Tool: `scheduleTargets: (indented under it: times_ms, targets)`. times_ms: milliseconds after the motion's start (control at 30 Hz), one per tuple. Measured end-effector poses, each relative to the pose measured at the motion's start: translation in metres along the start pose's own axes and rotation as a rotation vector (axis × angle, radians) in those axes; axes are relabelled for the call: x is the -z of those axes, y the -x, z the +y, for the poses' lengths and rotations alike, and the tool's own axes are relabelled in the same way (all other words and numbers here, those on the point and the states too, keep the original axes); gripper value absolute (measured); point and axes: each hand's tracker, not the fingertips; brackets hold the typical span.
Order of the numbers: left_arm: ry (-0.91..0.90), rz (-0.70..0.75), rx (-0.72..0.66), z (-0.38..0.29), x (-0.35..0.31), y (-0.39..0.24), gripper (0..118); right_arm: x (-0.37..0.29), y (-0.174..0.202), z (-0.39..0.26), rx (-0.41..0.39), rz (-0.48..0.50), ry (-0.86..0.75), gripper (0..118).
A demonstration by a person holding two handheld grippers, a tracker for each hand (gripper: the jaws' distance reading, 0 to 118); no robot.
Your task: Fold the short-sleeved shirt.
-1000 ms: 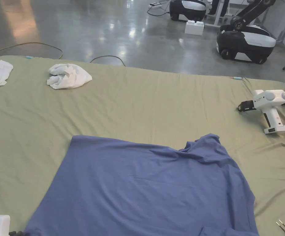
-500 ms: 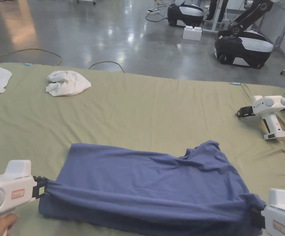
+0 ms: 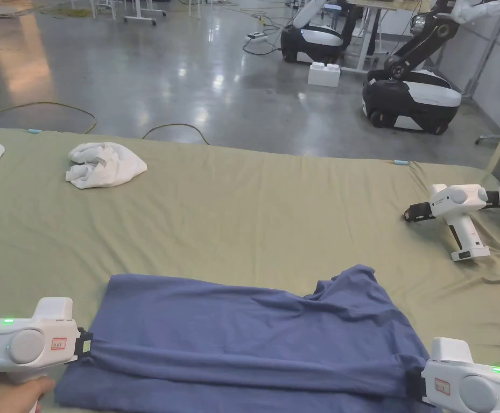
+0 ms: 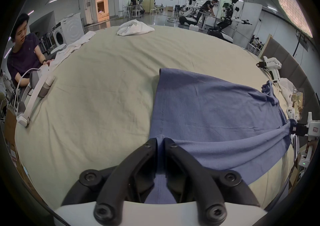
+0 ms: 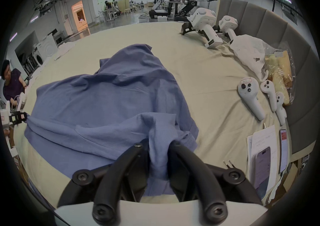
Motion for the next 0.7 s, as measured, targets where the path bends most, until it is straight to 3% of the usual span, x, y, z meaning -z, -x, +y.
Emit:
scheduleTargets:
  times_ms: [100,133,200,467,600,667,700]
  targets:
    - [-0.037,0.016,0.01,0.002,0.0,0.003,46,-0.014,0.003,0.0,-0.02,-0.036,-0.067,41]
    - [-0.059,0.011,0.012,0.002,-0.005,0.002,58,-0.02,0.005,0.002,-0.023,-0.037,-0.106,56]
    - [-0.13,-0.014,0.013,0.006,-0.013,0.0,60,-0.035,0.01,0.006,-0.028,-0.037,-0.192,71]
    - [-0.481,-0.05,0.071,0.01,-0.083,-0.045,54,-0.103,0.061,0.019,-0.045,0.016,-0.62,71]
    - [-0.652,-0.017,0.104,0.002,-0.116,-0.07,49,-0.128,0.09,0.013,-0.027,-0.006,-0.799,69]
    - [-0.729,0.001,0.103,-0.003,-0.131,-0.075,39,-0.138,0.099,0.009,-0.005,-0.011,-0.86,54]
    - [-0.771,0.023,0.108,-0.007,-0.138,-0.077,29,-0.143,0.103,0.007,0.003,-0.014,-0.881,32]
